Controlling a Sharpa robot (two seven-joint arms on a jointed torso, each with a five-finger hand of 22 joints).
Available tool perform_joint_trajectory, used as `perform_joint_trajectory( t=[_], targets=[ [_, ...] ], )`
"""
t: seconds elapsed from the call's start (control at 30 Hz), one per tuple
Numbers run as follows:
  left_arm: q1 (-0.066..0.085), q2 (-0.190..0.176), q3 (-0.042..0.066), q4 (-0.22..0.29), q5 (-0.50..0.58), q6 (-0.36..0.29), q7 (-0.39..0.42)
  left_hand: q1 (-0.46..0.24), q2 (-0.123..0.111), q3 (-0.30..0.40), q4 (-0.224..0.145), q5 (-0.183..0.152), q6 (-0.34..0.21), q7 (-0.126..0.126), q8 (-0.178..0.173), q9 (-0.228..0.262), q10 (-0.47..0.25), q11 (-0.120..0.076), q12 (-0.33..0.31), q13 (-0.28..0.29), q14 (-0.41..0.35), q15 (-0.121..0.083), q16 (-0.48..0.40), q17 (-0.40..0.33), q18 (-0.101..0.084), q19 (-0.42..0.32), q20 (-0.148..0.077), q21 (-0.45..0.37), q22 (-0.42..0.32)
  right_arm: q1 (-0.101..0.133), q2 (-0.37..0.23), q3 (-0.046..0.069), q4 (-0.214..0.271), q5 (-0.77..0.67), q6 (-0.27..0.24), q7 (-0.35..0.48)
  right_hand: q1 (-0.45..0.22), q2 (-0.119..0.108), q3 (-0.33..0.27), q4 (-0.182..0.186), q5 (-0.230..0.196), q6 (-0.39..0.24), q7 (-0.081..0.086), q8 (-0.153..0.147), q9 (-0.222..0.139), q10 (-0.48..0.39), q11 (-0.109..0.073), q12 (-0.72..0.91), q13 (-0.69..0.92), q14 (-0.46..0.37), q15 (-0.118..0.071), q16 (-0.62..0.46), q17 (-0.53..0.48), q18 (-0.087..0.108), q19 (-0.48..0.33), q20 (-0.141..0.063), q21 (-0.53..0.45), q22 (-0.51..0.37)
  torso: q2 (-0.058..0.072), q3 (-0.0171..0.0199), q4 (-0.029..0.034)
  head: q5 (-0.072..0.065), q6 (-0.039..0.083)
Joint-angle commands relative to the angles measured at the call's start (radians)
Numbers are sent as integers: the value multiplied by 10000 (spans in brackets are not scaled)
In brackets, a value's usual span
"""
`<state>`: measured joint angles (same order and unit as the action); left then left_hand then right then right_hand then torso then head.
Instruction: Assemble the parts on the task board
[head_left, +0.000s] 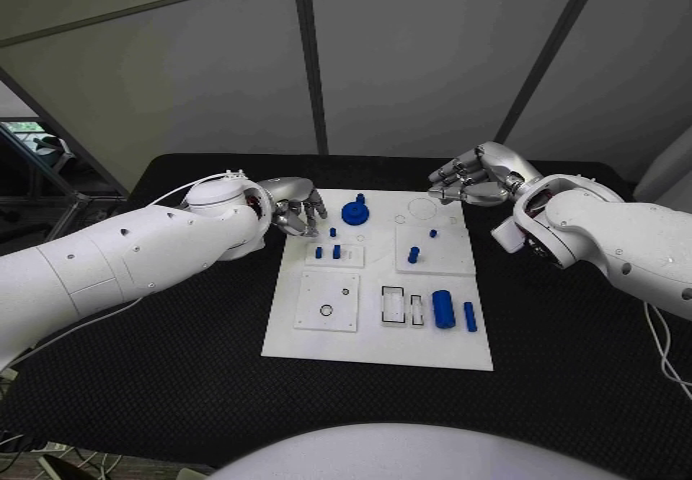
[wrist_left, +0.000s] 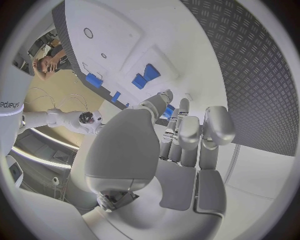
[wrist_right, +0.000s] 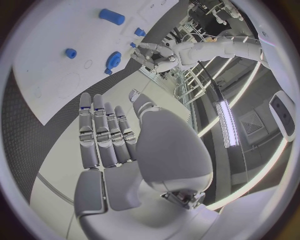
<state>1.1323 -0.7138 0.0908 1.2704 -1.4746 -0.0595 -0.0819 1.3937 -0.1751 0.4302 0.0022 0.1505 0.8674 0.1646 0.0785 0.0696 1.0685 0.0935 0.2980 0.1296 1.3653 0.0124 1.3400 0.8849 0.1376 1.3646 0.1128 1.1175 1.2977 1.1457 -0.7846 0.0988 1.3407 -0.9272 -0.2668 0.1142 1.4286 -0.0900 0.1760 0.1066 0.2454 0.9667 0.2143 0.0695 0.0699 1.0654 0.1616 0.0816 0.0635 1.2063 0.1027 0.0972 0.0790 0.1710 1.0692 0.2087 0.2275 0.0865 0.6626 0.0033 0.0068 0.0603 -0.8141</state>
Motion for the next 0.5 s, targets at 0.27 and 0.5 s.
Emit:
perform_joint_trajectory(
  t=[0.27,0.5],
  targets=[
    [23,-1004,294,354,4310,-2188,1996,98,184,56,12,-17,1050,51,525,100,156,20,261,184,-871,30,-1086,-2219,75,-1148,14,-2346,-1378,6,-146,5,312,-5989,638,-1953,563,-20,783,-459,-388,1008,-603,218,22,1325,-760,387,-10,2856,-995,2237,1423,53,1993,-1279,2557,1483,7,32,-24,-429,282],
    [24,-1541,317,566,9949,-2373,3953,-96,326,-61,216,-34,1053,203,564,15,-360,200,222,143,-2396,195,-2933,-4715,451,-2671,165,-5104,-3068,-84,-111,-2,417,-7877,1018,-2597,244,-404,1263,-216,-682,836,-677,-31,-17,848,-774,-10,12,2918,-985,3511,2420,47,1633,-1282,3823,2426,-6,4,8,-641,443]
  ],
)
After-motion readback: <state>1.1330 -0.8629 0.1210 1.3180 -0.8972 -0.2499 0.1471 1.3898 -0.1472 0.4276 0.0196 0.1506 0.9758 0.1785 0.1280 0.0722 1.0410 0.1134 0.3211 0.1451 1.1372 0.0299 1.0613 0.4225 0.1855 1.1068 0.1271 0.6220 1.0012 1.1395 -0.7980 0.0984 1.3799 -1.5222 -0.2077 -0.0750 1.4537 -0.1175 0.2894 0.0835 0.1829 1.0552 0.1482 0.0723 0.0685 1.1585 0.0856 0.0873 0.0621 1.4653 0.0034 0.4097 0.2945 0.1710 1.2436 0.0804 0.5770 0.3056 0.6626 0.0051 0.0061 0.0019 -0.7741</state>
